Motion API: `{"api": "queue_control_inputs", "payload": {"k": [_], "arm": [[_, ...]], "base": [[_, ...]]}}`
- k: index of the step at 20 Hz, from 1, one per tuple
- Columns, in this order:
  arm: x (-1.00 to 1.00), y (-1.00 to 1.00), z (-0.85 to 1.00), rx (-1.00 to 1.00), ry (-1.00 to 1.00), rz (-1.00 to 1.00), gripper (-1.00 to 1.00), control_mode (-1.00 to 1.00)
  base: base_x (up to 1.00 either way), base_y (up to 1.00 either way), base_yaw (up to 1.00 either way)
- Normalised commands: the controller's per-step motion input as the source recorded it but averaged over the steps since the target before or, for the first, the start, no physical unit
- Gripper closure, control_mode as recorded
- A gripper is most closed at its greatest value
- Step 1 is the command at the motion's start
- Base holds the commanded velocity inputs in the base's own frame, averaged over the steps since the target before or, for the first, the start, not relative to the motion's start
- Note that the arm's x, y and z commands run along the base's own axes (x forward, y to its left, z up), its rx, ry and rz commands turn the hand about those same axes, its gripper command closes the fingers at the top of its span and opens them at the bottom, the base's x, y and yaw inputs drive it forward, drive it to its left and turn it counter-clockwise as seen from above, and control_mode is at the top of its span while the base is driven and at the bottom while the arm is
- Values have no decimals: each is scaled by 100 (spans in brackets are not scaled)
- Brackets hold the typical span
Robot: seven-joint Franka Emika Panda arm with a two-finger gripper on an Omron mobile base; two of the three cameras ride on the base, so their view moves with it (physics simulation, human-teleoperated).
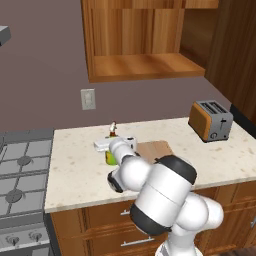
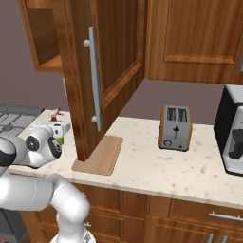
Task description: Grab the spray bottle from the cabinet, then place it next to the cutting board for sanitizing. Then grab the dish brush from the countertop next to the sink and place it next to the cutting board.
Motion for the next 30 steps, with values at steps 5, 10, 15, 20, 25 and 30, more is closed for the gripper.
{"api": "queue_control_inputs", "payload": {"k": [5, 10, 15, 20, 25, 30], "arm": [[30, -8, -13, 0, 0, 0, 100, -100], [18, -2, -26, 0, 0, 0, 100, -100], [16, 0, -33, 0, 0, 0, 100, -100], [8, 0, -36, 0, 0, 0, 100, -100], [3, 0, -37, 0, 0, 0, 100, -100], [1, 0, -37, 0, 0, 0, 100, -100]], "base": [[0, 0, 0], [0, 0, 0], [0, 0, 0], [0, 0, 0], [0, 0, 0], [0, 0, 0]]}}
